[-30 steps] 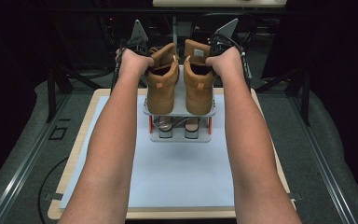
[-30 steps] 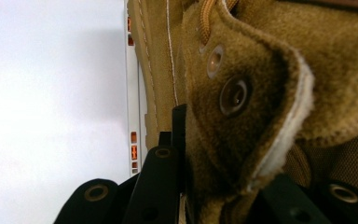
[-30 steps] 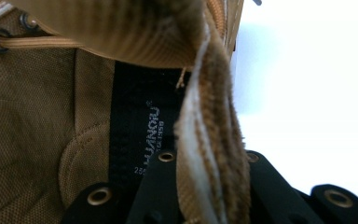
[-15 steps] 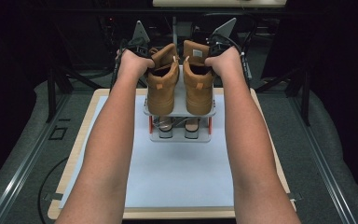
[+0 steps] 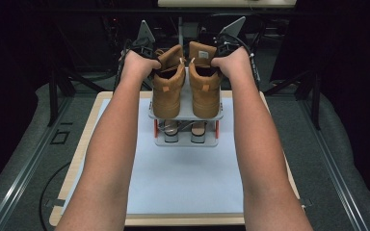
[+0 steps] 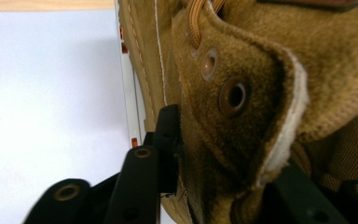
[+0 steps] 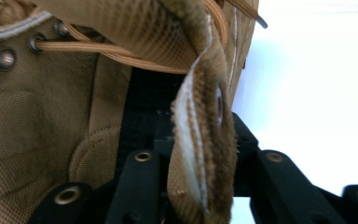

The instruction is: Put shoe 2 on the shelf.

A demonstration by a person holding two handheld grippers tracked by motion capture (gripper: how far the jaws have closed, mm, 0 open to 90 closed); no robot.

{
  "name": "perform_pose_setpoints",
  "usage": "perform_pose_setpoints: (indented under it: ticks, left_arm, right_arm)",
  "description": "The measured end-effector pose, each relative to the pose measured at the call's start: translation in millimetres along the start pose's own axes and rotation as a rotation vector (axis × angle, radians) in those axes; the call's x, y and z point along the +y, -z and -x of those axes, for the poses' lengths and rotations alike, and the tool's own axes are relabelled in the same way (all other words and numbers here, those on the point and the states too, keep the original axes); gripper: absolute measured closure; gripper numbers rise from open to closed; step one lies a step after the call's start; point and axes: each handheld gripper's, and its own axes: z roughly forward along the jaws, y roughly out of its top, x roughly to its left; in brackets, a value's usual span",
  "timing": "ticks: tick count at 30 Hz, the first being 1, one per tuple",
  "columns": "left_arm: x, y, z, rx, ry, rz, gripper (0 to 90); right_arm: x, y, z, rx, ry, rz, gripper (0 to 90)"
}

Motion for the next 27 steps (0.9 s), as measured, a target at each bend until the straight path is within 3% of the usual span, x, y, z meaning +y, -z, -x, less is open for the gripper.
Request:
perform_pose_setpoints:
  ticks: [9, 17, 22, 27]
  left_arm:
    - [-0.9, 2.6, -5.2, -0.027, 0.028, 0.01, 54.5]
    - [-1.9, 7.4, -2.8, -0.012, 0.018, 0.021, 52.0]
    - [-2.7, 18.7, -1.0, -0.006, 0.009, 0.041, 51.6]
    - [-4.0, 30.6, -2.4, 0.004, 0.004, 0.06, 51.7]
  right_arm:
    - [-0.1, 2.1, 4.7, -0.004, 0.021, 0.017, 55.7]
    - [-1.6, 3.8, 4.2, -0.007, 0.027, 0.03, 50.3]
    - [-2.7, 13.4, 2.2, -0.031, 0.067, 0.05, 46.6]
    - [-4.7, 25.1, -0.8, -0.027, 0.073, 0.073, 46.3]
